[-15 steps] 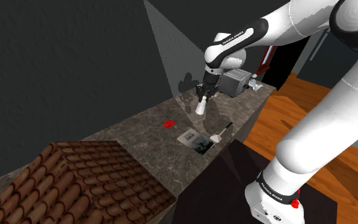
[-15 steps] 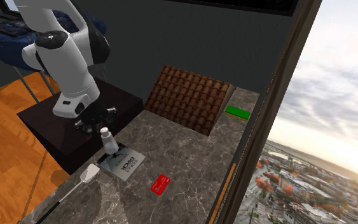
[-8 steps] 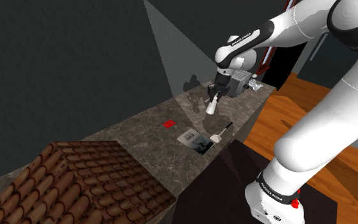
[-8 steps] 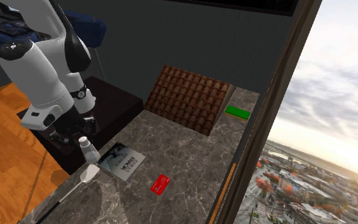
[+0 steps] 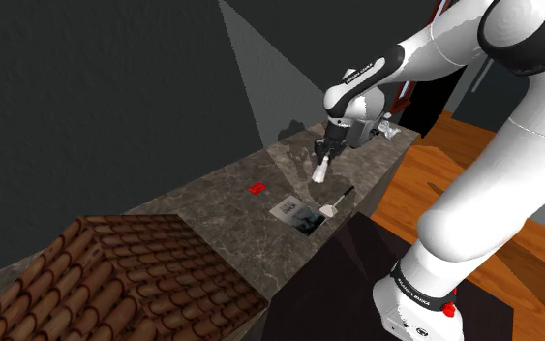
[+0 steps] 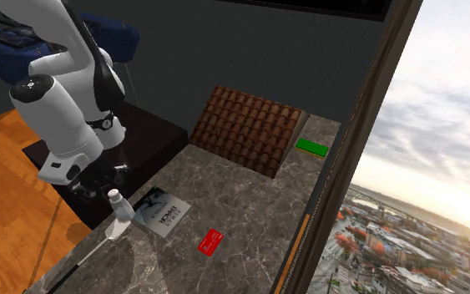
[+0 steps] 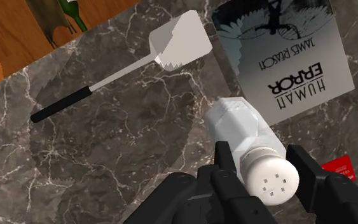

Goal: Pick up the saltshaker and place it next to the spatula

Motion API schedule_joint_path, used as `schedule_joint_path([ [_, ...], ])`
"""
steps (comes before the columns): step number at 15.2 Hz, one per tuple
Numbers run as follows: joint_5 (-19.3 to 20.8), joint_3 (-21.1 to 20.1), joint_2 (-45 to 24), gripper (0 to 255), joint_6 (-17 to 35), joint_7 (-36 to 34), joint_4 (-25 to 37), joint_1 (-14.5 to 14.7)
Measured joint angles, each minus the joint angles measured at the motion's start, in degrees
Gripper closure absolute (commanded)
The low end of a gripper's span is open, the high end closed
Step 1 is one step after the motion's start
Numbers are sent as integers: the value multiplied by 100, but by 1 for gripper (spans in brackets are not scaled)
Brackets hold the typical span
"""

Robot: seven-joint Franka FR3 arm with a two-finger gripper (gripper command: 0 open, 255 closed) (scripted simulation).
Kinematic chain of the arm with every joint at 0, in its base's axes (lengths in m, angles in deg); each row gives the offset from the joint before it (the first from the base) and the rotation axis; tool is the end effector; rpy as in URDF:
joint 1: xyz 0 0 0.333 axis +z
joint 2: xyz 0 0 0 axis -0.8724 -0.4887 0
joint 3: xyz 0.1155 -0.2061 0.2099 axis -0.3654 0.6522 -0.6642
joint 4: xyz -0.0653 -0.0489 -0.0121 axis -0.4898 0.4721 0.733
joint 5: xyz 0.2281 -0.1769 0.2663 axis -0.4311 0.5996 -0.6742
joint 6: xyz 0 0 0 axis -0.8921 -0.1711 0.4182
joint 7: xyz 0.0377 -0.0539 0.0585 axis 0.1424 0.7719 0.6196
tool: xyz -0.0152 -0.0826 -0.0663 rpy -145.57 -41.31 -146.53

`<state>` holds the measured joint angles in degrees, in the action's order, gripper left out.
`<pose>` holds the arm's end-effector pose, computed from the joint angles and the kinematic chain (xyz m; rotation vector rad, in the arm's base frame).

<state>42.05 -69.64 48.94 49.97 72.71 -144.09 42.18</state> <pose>0.4289 -0.2235 0.3095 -3.0002 0.6563 -0.0443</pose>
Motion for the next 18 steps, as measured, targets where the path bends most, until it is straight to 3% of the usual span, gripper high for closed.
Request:
schedule_joint_path([
  [18,-657,-151,-1299,255,1380,561,-125,-56],
])
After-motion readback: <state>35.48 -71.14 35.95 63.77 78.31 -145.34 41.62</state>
